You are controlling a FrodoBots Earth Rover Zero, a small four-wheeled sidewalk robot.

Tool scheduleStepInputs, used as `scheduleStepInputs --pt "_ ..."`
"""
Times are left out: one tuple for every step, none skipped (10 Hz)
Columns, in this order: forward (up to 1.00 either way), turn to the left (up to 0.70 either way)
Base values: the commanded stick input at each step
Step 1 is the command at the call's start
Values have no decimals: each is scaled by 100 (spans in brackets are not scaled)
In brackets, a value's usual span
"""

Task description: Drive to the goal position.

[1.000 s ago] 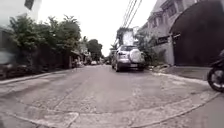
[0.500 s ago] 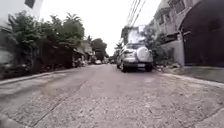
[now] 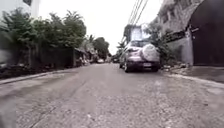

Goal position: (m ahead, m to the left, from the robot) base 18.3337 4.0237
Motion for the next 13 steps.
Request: scheduleStepInputs --pt "100 0" --pt "100 0" --pt "100 0" --pt "100 0" --pt "100 0" --pt "100 0" --pt "100 0" --pt "100 0" --pt "100 0" --pt "100 0" --pt "100 0" --pt "100 0" --pt "100 0"
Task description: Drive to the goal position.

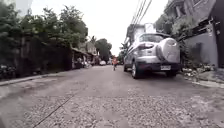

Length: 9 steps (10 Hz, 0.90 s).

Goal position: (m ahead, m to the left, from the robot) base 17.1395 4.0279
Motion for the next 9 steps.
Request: scheduleStepInputs --pt "100 0" --pt "100 4" --pt "100 27" --pt "100 26" --pt "100 3" --pt "100 0" --pt "100 0" --pt "100 0" --pt "100 0"
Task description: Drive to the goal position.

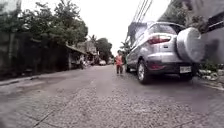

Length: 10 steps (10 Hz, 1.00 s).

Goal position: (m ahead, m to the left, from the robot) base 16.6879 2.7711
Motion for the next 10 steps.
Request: scheduleStepInputs --pt "100 0" --pt "100 18" --pt "100 27" --pt "100 27" --pt "100 27" --pt "100 27" --pt "100 27" --pt "100 25" --pt "100 0" --pt "100 0"
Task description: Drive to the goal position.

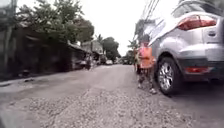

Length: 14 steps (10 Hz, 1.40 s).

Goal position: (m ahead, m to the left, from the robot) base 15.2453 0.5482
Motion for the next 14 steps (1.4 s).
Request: scheduleStepInputs --pt "100 0" --pt "100 0" --pt "100 0" --pt "100 0" --pt "100 -16" --pt "100 -27" --pt "100 -27" --pt "100 -27" --pt "100 -27" --pt "100 -27" --pt "100 -21" --pt "100 0" --pt "100 0" --pt "100 0"
